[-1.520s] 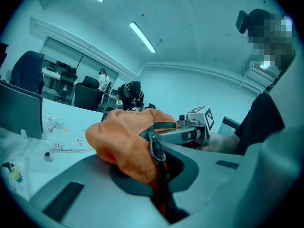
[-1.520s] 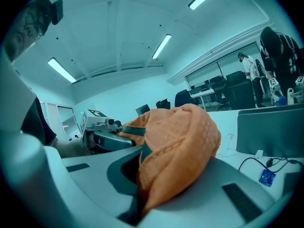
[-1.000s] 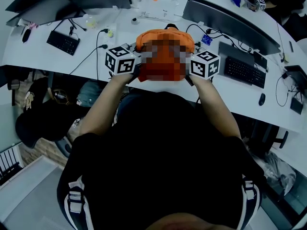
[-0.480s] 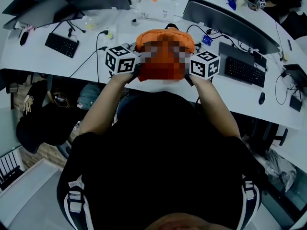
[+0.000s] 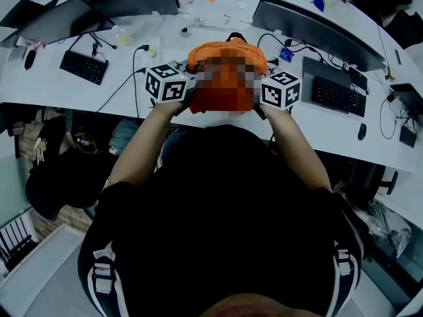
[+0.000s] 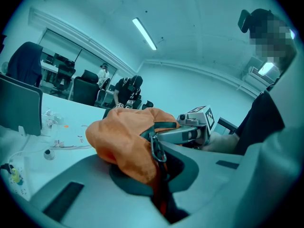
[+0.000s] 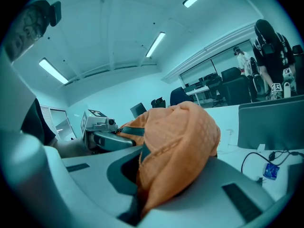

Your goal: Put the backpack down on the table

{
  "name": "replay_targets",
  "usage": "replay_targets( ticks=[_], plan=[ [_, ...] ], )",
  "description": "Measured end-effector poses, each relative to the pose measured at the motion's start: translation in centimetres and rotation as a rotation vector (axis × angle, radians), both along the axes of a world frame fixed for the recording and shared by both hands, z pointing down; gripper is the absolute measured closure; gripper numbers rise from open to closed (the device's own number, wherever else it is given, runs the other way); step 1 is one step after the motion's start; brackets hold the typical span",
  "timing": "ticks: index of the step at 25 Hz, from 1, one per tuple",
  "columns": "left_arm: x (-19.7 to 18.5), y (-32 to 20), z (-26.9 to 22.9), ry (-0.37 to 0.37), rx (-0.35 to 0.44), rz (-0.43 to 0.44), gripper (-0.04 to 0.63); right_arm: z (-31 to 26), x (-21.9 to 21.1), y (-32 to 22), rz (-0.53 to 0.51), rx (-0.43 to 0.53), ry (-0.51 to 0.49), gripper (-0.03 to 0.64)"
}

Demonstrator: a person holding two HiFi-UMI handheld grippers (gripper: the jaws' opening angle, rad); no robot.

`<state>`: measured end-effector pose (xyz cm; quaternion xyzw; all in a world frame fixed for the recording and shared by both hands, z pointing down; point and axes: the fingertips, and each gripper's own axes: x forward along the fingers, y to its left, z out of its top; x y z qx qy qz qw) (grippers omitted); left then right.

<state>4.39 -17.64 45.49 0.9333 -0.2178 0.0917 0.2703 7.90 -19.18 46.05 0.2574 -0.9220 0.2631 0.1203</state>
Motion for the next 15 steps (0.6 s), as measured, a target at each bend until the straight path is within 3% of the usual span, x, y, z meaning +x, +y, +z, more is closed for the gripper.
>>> replay_targets(
  ticks=[15],
  plan=[
    [-1.8,-0.2,1.8,0.002,-0.053,0.038,0.565,1.8,-1.8,0.0,0.03,-0.053,0.01,0.592]
  ],
)
